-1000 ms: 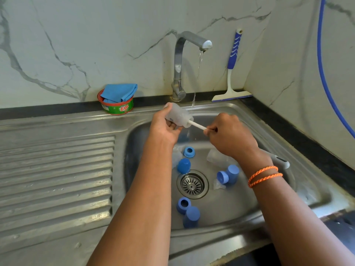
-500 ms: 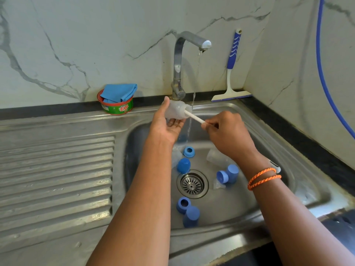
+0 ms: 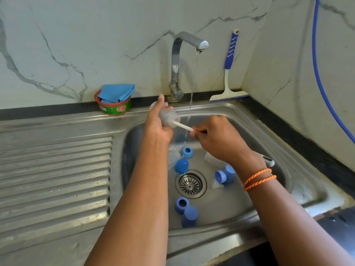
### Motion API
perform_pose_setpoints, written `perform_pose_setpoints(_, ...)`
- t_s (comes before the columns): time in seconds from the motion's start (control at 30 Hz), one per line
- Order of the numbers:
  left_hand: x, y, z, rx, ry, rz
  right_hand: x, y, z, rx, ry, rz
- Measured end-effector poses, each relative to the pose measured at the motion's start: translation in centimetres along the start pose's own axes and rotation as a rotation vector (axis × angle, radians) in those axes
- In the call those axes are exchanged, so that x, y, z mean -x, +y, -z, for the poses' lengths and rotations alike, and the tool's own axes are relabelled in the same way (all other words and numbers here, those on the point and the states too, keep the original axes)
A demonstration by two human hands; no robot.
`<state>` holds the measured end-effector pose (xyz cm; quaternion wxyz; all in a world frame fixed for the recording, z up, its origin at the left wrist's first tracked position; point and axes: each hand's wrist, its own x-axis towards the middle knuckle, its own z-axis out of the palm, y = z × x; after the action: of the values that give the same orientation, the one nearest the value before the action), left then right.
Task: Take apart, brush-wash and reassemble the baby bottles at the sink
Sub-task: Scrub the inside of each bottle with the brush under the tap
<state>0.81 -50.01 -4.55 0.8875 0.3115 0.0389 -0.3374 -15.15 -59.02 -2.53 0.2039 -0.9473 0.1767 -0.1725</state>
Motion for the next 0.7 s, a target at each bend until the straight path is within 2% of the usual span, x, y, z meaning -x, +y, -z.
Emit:
perform_pose_setpoints(0.13,0.5,0.1,0.1,0.010,0.079,-0.004,0.2,-0.3,-0.6,-0.013,0.104,-0.005)
perform_pose_setpoints(0.3,0.5,-0.4,0.2,0.064,0.082,0.001,-0.1,0.4,-1.1,0.067,0.179,-0.155)
perform_pose_setpoints(0.43,-0.3,-0.6,0.3,0.094,0.005,-0.035,-0.4,1.3,-1.0,0.025,0.075,-0.246)
perform_pose_setpoints(0.57,-0.5,-0.5,0.5,0.041,-0.058,0.029,-0.5,1.2,-0.9,-0.036,-0.017,-0.179)
perform_pose_setpoints(0.7,-0.1,-0.1,0.3,0.009,-0.006,0.064,0.1,0.3,-0.8,-0.138,-0.017,-0.091)
